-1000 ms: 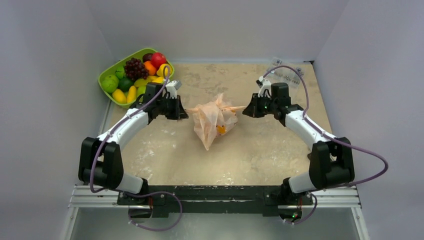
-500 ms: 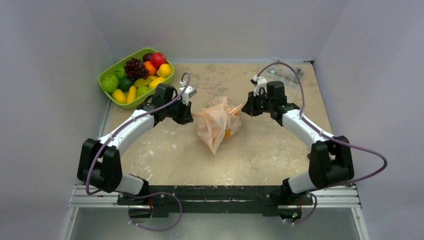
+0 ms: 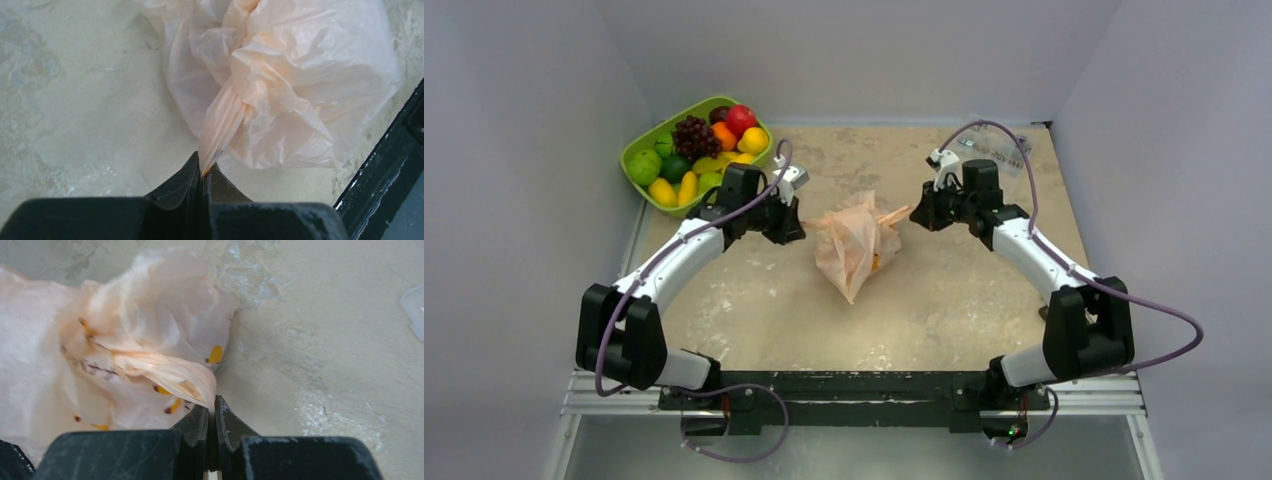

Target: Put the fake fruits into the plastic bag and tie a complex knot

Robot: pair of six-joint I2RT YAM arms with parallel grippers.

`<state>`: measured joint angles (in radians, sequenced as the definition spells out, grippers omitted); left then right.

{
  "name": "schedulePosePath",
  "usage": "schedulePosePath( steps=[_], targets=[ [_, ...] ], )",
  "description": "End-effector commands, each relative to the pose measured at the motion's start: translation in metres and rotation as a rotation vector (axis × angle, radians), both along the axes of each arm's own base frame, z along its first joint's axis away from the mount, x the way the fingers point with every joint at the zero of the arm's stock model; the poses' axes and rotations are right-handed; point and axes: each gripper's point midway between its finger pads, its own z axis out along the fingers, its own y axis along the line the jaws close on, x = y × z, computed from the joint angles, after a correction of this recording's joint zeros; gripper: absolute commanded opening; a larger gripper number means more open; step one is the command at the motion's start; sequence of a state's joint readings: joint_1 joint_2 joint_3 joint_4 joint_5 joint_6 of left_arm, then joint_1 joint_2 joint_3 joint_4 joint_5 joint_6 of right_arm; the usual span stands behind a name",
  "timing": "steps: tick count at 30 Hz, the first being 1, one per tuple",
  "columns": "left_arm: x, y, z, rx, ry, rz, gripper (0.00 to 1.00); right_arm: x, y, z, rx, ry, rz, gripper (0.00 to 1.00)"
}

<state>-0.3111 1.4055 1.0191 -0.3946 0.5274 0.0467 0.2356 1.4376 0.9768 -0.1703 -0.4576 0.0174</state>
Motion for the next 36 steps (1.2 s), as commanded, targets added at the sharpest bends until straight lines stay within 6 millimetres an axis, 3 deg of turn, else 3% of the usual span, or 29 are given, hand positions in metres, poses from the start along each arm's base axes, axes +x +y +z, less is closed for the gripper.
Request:
schedulePosePath(
  steps=[1,2,4,6,9,11,12,15,17,19,22,25,29,32,36],
  targets=[
    [0.026,0.055,0.012,0.043,-0.059,0.127,0.00,0.024,-0.052,0.018,-0.071,-0.092,-0.109,0.00],
    [0.031,0.076,0.010,0.074,-0.073,0.149,0.00,0.025,-0.067,0.016,-0.101,-0.097,-0.120,0.00],
    [0.030,0.087,0.009,0.110,-0.120,0.124,0.00,0.020,-0.074,0.015,-0.143,-0.100,-0.093,0.00],
    [0.025,0.062,0.017,0.071,-0.150,0.061,0.00,0.019,-0.051,0.024,-0.090,-0.131,-0.075,0.00],
    [0.008,-0.004,0.031,0.020,-0.155,-0.077,0.00,0.009,0.008,0.036,-0.034,-0.151,0.019,0.00],
    [0.002,-0.016,0.036,0.002,-0.151,-0.093,0.00,0.008,0.016,0.044,-0.009,-0.150,0.030,0.00],
    [0.006,-0.003,0.032,0.022,-0.151,-0.062,0.00,0.011,0.005,0.041,-0.046,-0.152,0.014,0.00],
    [0.024,0.072,0.014,0.080,-0.142,0.091,0.00,0.021,-0.056,0.031,-0.110,-0.152,-0.081,0.00],
    [0.023,0.094,0.008,0.144,-0.154,0.079,0.00,0.020,-0.075,0.025,-0.149,-0.137,-0.089,0.00],
    [0.019,0.078,0.014,0.127,-0.202,0.020,0.00,0.021,-0.072,0.024,-0.140,-0.137,-0.087,0.00],
    [0.023,0.051,0.025,0.128,-0.257,-0.046,0.00,0.029,-0.049,0.033,-0.088,-0.156,-0.064,0.00],
    [0.031,0.048,0.021,0.143,-0.266,-0.059,0.00,0.036,-0.042,0.039,-0.067,-0.180,-0.061,0.00],
    [0.040,0.063,-0.023,0.267,-0.242,-0.078,0.00,0.031,-0.045,-0.008,-0.114,-0.090,-0.034,0.00],
    [0.031,0.062,-0.043,0.284,-0.186,-0.123,0.00,0.019,-0.050,-0.041,-0.167,-0.031,0.004,0.00],
    [0.008,0.055,-0.061,0.344,-0.160,-0.240,0.00,-0.003,-0.049,-0.060,-0.181,0.056,0.061,0.00]
  ],
)
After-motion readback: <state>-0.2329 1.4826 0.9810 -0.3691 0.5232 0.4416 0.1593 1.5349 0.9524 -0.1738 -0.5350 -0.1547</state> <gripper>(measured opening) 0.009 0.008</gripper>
